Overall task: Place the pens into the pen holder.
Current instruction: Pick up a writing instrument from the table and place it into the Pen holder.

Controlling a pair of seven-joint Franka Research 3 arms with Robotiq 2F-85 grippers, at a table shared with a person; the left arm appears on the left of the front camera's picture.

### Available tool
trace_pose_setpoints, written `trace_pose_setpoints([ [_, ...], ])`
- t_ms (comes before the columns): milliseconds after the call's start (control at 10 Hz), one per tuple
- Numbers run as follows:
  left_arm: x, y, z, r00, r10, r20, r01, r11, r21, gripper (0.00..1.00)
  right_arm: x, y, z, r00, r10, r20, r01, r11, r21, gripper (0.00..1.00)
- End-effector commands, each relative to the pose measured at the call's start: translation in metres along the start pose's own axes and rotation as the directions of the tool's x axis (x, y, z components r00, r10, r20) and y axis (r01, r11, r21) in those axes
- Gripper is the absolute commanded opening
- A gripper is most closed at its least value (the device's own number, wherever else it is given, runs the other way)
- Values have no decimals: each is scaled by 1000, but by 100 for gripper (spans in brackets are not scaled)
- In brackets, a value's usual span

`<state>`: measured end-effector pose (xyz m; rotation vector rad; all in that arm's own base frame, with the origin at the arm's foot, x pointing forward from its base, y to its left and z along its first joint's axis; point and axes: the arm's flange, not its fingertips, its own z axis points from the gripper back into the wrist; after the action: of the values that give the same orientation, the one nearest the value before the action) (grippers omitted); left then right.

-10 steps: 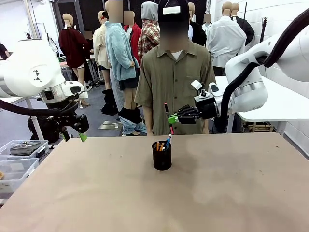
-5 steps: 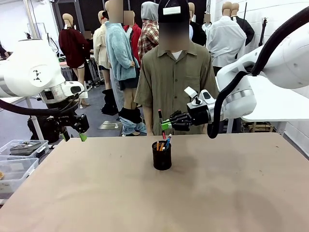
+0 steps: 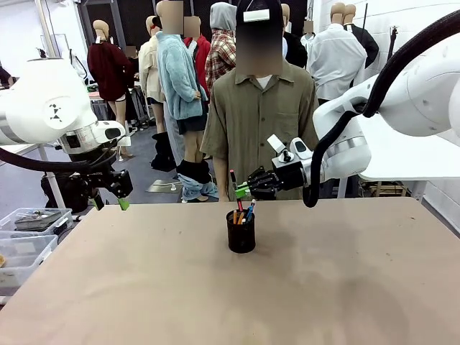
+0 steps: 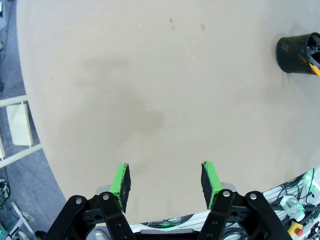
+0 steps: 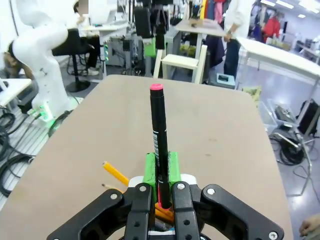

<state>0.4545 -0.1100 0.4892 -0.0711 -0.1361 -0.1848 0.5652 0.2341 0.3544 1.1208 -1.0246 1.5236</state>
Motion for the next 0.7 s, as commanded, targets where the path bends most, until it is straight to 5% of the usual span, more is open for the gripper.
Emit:
trace_pose_setpoints([
  [0,-1,0,2,1000,8,-2,-8,1000,14,74,-7,-7,-3,999,26,-32,-25,999,22,0],
  [100,-1,0,2,1000,8,-2,-8,1000,14,74,-8,-7,-2,999,24,-36,-23,999,22,9],
  [500,-1,0,2,1000,8,-2,-8,1000,14,74,-6,-5,3,1000,21,-3,-21,999,35,85],
  [600,-1,0,2,1000,8,-2,-8,1000,14,74,-3,-1,6,1000,25,5,-26,999,38,85],
])
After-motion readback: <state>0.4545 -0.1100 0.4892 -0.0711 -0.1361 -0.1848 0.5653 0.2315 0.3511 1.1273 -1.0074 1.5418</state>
